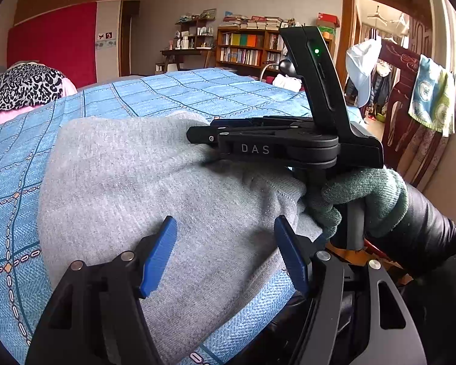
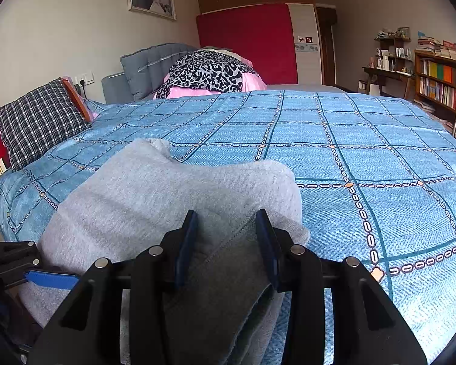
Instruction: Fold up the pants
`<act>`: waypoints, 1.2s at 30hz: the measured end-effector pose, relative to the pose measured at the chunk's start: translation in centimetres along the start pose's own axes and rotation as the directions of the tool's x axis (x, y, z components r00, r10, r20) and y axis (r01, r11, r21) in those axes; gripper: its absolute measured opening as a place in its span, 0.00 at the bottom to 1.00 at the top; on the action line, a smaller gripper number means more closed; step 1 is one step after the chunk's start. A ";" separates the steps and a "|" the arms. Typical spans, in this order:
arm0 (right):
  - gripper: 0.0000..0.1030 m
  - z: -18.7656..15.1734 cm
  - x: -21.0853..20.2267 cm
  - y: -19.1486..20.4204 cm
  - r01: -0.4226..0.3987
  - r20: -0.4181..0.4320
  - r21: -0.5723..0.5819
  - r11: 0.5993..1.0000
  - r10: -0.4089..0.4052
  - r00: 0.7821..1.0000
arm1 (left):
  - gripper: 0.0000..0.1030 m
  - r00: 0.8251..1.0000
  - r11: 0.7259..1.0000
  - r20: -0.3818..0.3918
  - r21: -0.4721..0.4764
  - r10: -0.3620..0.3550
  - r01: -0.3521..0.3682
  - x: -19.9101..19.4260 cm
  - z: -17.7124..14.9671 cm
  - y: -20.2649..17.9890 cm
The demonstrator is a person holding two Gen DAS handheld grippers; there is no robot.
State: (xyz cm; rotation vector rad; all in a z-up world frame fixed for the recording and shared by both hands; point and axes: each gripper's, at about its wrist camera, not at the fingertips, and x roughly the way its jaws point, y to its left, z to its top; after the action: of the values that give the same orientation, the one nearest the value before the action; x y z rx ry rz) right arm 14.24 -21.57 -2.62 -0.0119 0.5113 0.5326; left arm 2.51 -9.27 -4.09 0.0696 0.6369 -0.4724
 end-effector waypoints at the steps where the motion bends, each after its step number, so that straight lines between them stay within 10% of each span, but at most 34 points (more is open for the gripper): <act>1: 0.39 0.0 0.0 0.0 0.000 -0.001 0.000 1.000 0.000 1.000 | 0.65 1.000 1.000 0.000 0.003 0.000 0.000 0.0 0.0 -0.1; 14: 0.41 0.5 -0.6 0.4 0.005 -0.023 -0.003 1.000 -0.005 1.000 | 0.66 1.000 1.000 0.005 -0.007 -0.009 0.009 -0.2 -0.1 0.1; 24: 0.42 0.0 -0.9 0.4 0.007 0.000 0.025 1.000 -0.007 1.000 | 0.66 0.991 0.982 0.046 -0.144 0.127 -0.119 -2.1 2.1 4.2; 36: 0.42 -0.1 -0.9 0.7 0.028 0.007 0.020 0.999 -0.028 1.000 | 0.74 0.978 0.976 0.023 -0.073 0.209 -0.207 -0.7 2.0 4.0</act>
State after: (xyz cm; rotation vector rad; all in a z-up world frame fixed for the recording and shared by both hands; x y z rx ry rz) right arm 13.20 -21.41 -2.22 0.0014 0.5088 0.5002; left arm 4.94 -5.86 -2.36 0.0614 0.6084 -0.2476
